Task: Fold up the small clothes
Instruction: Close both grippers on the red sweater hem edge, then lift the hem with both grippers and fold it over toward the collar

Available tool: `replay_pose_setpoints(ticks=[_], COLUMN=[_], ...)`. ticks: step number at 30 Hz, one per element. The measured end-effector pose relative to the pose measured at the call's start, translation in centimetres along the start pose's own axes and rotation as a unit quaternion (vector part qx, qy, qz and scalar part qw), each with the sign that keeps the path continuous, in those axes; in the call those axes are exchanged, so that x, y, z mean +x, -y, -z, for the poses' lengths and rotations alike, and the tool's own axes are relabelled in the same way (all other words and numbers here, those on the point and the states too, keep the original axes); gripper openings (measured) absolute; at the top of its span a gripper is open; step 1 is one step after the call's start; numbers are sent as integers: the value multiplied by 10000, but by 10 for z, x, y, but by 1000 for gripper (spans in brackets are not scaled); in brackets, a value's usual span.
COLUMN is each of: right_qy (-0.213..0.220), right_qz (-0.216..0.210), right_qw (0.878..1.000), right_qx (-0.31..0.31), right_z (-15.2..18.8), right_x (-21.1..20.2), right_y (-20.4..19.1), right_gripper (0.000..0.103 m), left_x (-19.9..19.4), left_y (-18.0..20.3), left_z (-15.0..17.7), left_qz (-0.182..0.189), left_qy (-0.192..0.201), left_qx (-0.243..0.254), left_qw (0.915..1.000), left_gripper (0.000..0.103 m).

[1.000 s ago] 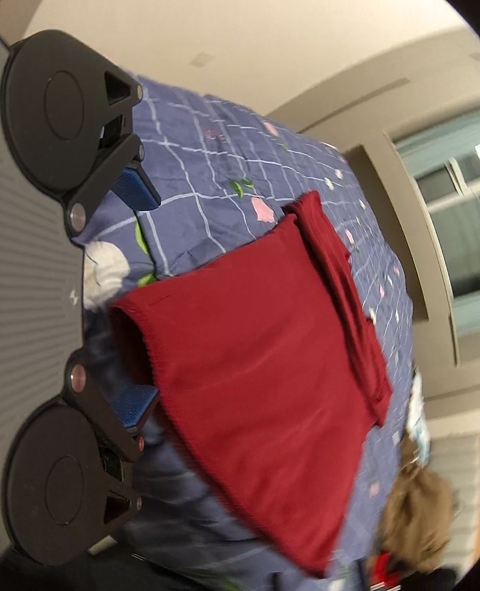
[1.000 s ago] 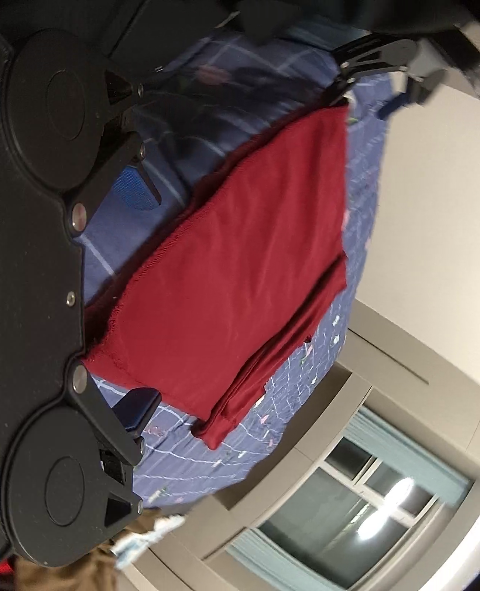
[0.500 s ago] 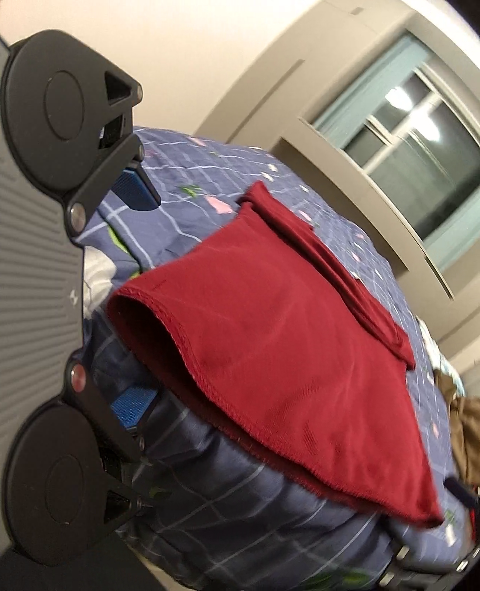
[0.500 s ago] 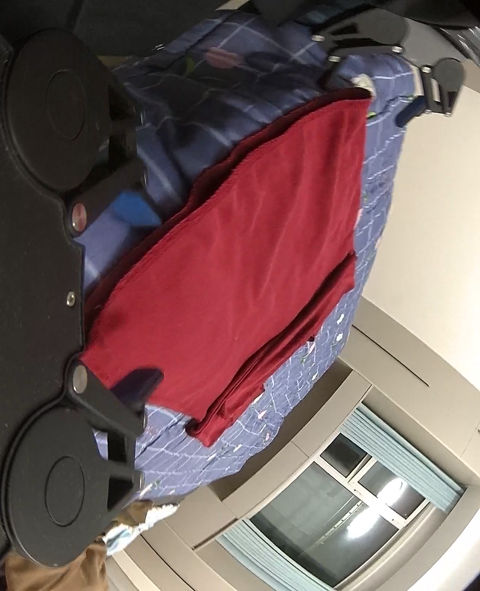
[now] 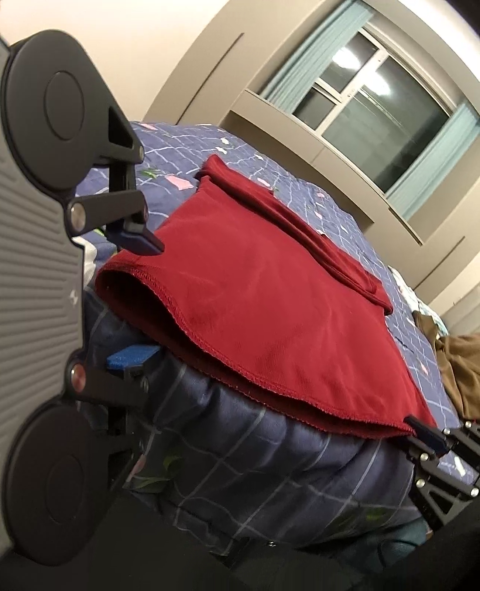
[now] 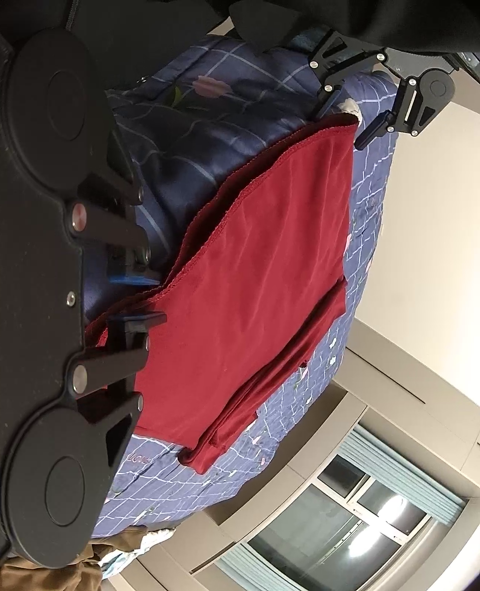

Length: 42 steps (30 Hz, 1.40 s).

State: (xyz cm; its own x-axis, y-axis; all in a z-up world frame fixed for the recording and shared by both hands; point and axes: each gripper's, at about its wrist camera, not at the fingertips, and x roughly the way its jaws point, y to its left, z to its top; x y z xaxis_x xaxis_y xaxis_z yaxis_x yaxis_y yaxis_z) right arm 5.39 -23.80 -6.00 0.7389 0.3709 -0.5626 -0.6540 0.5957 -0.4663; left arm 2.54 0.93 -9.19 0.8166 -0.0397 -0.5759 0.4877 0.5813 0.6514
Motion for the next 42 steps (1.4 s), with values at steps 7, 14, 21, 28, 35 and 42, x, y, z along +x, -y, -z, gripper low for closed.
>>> replay_pose_setpoints(ticks=[7, 14, 21, 28, 35, 42], right_qy=[136, 167, -71, -181, -150, 126], right_qz=[65, 122, 216, 427, 356, 446], right_qw=[9995, 9993, 9993, 9978, 9979, 9948], right_qx=[266, 303, 296, 470, 515, 912], right_z=[-2, -3, 11, 25, 20, 0], right_x=[-3, -6, -1, -4, -7, -12], right_y=[7, 9, 5, 18, 22, 50], right_gripper=[10, 9, 27, 26, 10, 6], left_x=[2, 1, 12, 18, 12, 7], left_y=[-10, -22, -11, -11, -22, -45], left_z=[-1, -5, 1, 0, -5, -23], left_qz=[-63, -24, -70, -34, -21, -182], left_qy=[51, 225, 38, -71, 11, 257], left_qx=[263, 368, 544, 434, 298, 252], left_qw=[9996, 9991, 9985, 9990, 9996, 9992], left_gripper=[18, 4, 16, 11, 4, 3])
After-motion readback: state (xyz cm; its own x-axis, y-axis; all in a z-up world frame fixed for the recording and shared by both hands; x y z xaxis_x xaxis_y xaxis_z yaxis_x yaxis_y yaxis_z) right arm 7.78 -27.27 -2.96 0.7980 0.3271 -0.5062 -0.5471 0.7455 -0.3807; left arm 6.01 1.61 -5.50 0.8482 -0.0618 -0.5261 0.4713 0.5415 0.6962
